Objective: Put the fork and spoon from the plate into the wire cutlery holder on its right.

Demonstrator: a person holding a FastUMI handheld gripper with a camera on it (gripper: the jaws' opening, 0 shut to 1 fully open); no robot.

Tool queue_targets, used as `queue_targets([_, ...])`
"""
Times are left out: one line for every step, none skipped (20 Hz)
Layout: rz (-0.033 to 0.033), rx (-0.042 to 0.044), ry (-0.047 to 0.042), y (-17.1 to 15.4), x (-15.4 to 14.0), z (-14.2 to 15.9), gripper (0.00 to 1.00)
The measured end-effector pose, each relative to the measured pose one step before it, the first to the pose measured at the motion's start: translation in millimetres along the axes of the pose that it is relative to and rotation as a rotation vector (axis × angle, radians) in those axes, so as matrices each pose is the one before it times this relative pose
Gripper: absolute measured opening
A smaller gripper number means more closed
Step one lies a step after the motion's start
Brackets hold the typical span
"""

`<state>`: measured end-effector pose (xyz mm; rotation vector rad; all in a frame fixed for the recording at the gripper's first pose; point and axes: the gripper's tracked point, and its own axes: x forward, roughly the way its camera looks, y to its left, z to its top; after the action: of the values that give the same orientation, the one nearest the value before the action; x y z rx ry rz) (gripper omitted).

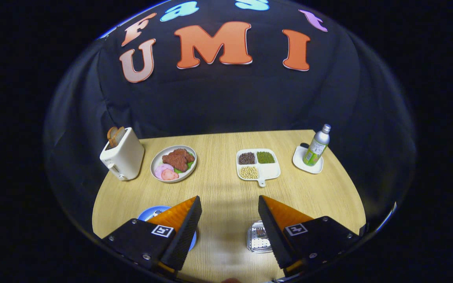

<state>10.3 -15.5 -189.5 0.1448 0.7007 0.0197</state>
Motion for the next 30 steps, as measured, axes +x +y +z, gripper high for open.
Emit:
queue_targets([0.00015,-0.00529,-0.06068,2.32,-4.47,10.28,0.88])
queue_targets([0.00667,-0.00916,-0.06021,5.4,-6.49,11.48,0.88])
queue_targets([0.00181,-0.01663,-0.06349,9.08,-5.18,10.43,0.88])
queue_targets([0.00567,-0.02433,-0.04905,6.19,-0.03,7.96,0.88])
queue_targets([0.00803,-0.02955,-0.02625,7.89,-1.6,4.76,0.87])
queue_targets([0.01351,-0.01719,-0.01946,10.13,-0.5,0.08,0.87])
queue_targets([0.02161,-0.00667,-0.01024,10.3,-0.94,2.36,0.88])
queue_targets([0.02014,-0.00347,-0.00401,10.86,0.31,0.05,0.88])
queue_targets([0.01816,-0.00576,0.00071,10.44,0.36,-2.6,0.89])
queue_targets([0.01625,-0.0048,0.00403,9.31,0.02,-2.32,0.89])
queue_targets([0.01659,0.00208,0.00515,9.93,0.38,-2.45,0.9])
queue_targets([0.01815,0.00549,0.00709,10.2,0.4,-2.56,0.9])
queue_targets([0.01347,0.00333,0.00526,8.4,2.07,-2.14,0.9])
queue_targets([0.01103,-0.00064,0.00929,7.06,1.36,-2.46,0.9])
queue_targets([0.01014,-0.00119,0.00888,6.16,0.03,-3.22,0.91])
queue_targets([0.01017,-0.00057,0.01271,6.6,2.16,-4.78,0.91])
queue_targets([0.01155,0.00105,0.01662,6.34,1.76,-5.21,0.91])
queue_targets([0.01189,0.00058,0.02571,7.82,0.97,-6.83,0.91])
queue_targets([0.00866,0.00196,0.03185,5.8,2.72,-8.49,0.9])
queue_targets([0.01427,0.00419,0.03522,6.28,2.24,-9.68,0.9])
queue_targets([0.00567,0.00517,0.03071,4.71,2.61,-8.08,0.91])
queue_targets([0.00738,0.00253,0.04219,4.32,4.28,-10.3,0.91])
queue_targets([0.0109,0.00722,0.03624,7.04,3.75,-10.37,0.91])
queue_targets([0.00639,0.00462,0.03584,5.16,3.75,-10.55,0.91])
queue_targets([0.00382,0.00308,0.03285,4.85,3.25,-9.75,0.91])
queue_targets([0.0021,0.00183,0.02904,4.43,4.28,-9.08,0.91])
queue_targets([0.00198,0.00001,0.03105,4.73,3.81,-9.73,0.91])
queue_targets([-0.00032,-0.00197,0.03536,4.41,4.66,-10.75,0.91])
queue_targets([-0.00353,0.00068,0.03082,5.38,7.2,-8.22,0.91])
queue_targets([-0.00342,0.0031,0.02974,4.35,5.84,-9.47,0.91])
